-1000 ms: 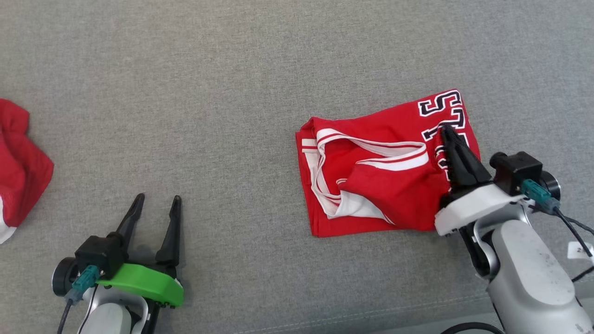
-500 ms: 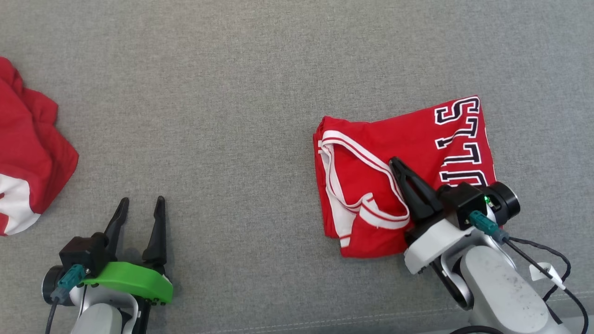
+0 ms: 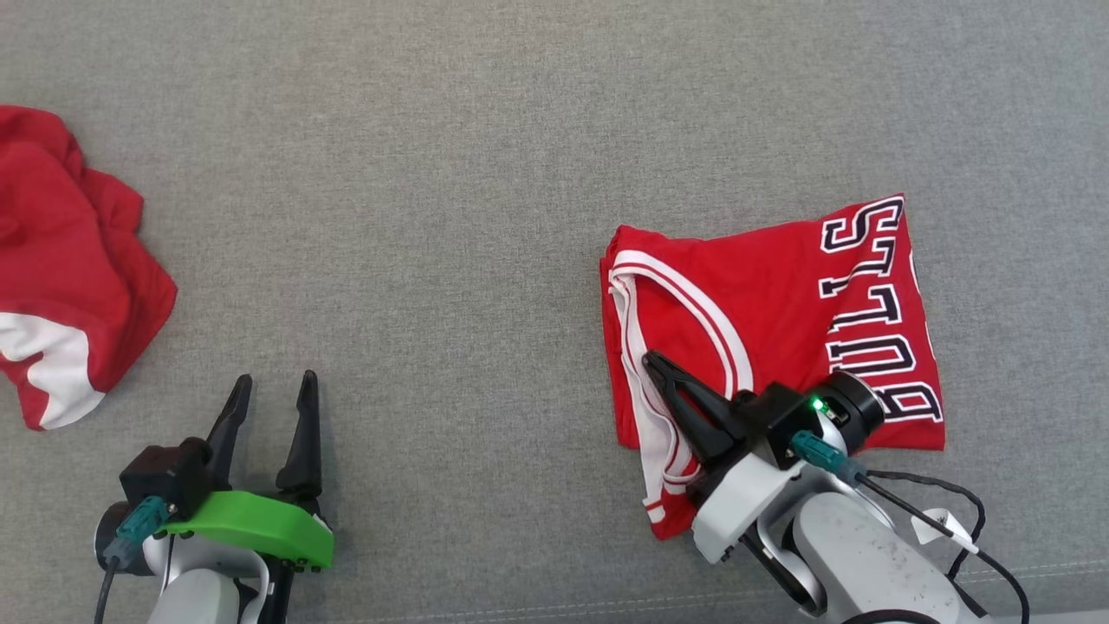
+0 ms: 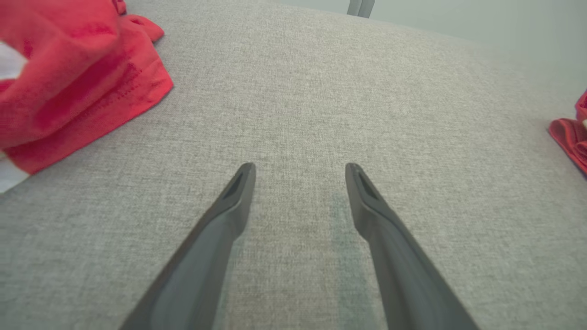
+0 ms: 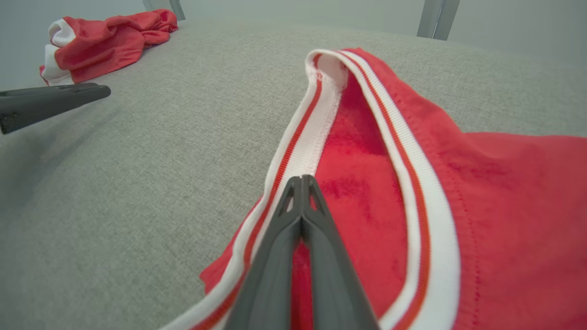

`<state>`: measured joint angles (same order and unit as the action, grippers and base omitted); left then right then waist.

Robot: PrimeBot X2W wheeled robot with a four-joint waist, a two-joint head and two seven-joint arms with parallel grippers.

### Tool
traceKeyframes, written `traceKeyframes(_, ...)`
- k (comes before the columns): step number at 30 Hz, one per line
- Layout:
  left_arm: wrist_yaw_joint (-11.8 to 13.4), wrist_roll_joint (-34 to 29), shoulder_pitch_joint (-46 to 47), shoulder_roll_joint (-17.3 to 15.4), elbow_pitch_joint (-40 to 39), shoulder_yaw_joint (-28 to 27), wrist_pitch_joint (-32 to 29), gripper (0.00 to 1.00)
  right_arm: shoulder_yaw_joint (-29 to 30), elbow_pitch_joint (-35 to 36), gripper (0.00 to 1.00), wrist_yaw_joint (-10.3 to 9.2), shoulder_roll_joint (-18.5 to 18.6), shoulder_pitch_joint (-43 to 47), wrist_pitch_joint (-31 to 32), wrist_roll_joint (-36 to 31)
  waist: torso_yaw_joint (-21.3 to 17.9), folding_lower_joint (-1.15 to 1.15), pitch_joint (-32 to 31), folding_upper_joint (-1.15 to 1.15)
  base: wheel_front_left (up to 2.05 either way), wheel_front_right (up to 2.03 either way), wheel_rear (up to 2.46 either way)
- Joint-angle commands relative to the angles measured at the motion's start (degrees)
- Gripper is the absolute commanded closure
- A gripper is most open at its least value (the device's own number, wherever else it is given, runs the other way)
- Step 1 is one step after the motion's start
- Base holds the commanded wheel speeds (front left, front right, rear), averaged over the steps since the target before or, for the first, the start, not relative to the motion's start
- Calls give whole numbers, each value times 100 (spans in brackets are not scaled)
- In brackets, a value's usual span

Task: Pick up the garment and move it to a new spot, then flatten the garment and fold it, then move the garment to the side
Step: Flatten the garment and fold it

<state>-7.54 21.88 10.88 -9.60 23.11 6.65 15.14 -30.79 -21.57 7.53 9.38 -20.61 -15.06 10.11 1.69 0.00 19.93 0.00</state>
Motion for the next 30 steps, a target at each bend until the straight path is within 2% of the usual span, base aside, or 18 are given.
traceKeyframes(1, 9, 40, -63, 34, 11, -53, -3, 0, -21, -1, 100, -8, -27, -62, -14, 81, 13, 0, -70, 0, 0, 0, 0)
traceKeyframes(5, 9, 82, -157, 88, -31, -155, -3, 0, 201, 201, 100, -8, -40, 28, -14, 243, 9, 0, -216, 0, 0, 0, 0)
traceKeyframes(6, 9, 92, -189, 110, -73, -188, -3, 0, 323, 354, 67, -8, -34, 83, -15, 293, 7, 0, -271, 0, 0, 0, 0)
traceKeyframes(7, 9, 91, -225, 125, -131, -246, -3, 0, 468, 568, 24, -8, -23, 118, -15, 338, -3, 0, -326, 0, 0, 0, 0)
traceKeyframes(8, 9, 91, -273, 142, -189, -305, -3, 0, 620, 751, 0, -8, 26, 189, -14, 371, -19, 0, -380, 0, 0, 0, 0)
traceKeyframes(13, 9, 0, -546, 315, -614, -610, -3, 0, 1529, 1947, 0, -9, 357, 596, -13, 148, -149, 0, -669, 0, 0, 0, 0)
traceKeyframes(17, 9, -90, -783, 447, -844, -722, -3, 0, 2484, 2497, 0, -8, 353, 1112, -13, 115, -275, 0, -909, 0, 0, 0, 0)
traceKeyframes(22, 9, -211, -1034, 546, -941, -846, -3, 0, 3172, 2234, 0, -6, 295, 1701, -14, -5, -407, 0, -1209, 0, 0, 0, 0)
traceKeyframes(30, 9, -329, -1414, 623, -963, -964, -3, 0, 3554, 1361, 0, -8, 108, 2381, -14, -120, -453, 0, -1579, 0, 0, 0, 0)
